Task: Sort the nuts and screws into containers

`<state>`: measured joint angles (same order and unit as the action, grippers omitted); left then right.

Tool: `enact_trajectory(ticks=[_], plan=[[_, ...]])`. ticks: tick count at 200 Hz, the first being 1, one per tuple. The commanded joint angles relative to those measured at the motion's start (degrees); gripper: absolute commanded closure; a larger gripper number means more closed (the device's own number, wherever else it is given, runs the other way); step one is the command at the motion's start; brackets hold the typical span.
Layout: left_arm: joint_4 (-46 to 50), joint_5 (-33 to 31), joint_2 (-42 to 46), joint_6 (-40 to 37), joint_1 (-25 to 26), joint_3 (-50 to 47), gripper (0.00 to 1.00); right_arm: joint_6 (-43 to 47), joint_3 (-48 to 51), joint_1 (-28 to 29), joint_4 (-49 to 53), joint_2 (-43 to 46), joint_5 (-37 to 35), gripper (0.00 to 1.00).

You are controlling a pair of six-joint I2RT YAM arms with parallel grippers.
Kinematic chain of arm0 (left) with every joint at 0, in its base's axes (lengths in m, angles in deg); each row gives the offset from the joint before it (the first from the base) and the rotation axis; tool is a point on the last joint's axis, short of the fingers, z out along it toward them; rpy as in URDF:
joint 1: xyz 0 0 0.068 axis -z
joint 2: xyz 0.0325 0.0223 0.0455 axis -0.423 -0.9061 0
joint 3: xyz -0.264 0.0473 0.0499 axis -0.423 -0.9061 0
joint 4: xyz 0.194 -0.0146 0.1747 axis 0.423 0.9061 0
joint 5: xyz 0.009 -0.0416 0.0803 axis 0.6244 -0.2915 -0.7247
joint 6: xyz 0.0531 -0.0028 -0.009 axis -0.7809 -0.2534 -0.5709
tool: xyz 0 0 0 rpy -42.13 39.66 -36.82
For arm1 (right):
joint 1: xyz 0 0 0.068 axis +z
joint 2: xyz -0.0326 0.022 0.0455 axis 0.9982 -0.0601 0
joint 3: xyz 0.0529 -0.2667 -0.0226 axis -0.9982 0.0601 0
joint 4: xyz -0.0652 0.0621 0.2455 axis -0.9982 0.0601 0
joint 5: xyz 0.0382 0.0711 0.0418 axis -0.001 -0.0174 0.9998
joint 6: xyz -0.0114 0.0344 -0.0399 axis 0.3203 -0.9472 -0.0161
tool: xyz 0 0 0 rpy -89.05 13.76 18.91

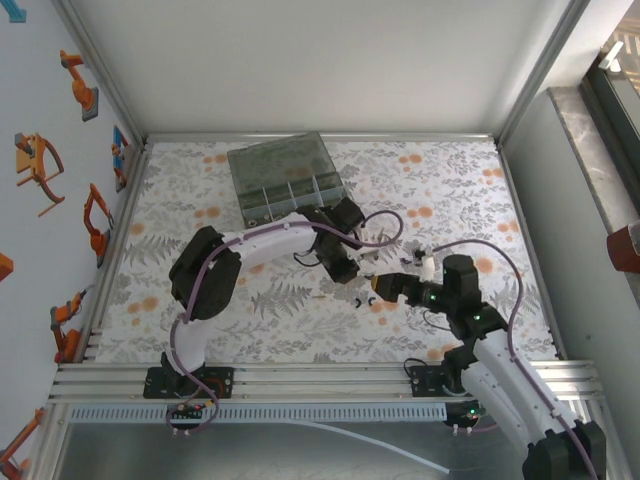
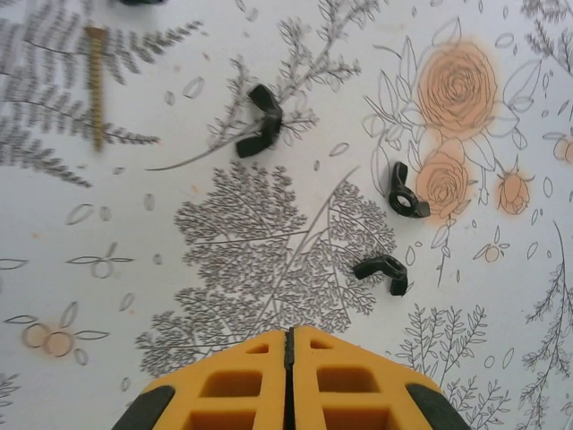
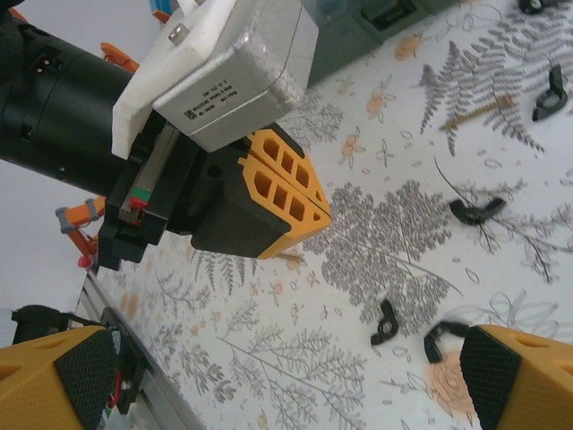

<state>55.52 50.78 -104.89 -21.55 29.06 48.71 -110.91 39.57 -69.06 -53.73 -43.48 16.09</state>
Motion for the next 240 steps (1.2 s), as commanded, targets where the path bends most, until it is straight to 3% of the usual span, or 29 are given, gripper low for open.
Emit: enact_trajectory(ticks=[1,14,26,54,101,133,185,240], plan=[[-0.39,3.90,1.55,2.14,-1.86,2.40,1.00,5.78,-5.88,0.14,-6.69,-7.42,3.41,0.00],[0.75,3.31,1.27,2.87,-1.39,2.49,0.80,6.35,-6.99,0.10,-7.55,-10.16,4.92,0.00],[0.96,2.07,0.94,5.05,-0.38,1.59,0.73,5.71,-5.69,0.11,-9.46,-10.68,5.38,0.00],[0.31,-3.92,0.81,14.33,3.26,-0.62,0.69,5.60,-2.49,0.16,-8.76,-8.82,4.23,0.00],[-4.67,-10.69,3.10,43.39,5.02,-4.25,0.63,7.97,-0.58,0.15,0.10,-2.83,1.70,0.00],[-4.98,-15.08,1.58,57.00,7.99,-4.83,0.62,5.47,1.44,0.24,0.49,0.36,2.68,0.00],[-3.84,-19.49,-0.17,62.86,10.03,-4.20,0.62,3.60,4.99,0.19,2.67,10.51,0.43,0.01],[-1.53,-21.07,-1.02,63.10,10.47,-2.93,0.61,3.49,5.27,0.19,2.18,10.79,1.42,0.00]])
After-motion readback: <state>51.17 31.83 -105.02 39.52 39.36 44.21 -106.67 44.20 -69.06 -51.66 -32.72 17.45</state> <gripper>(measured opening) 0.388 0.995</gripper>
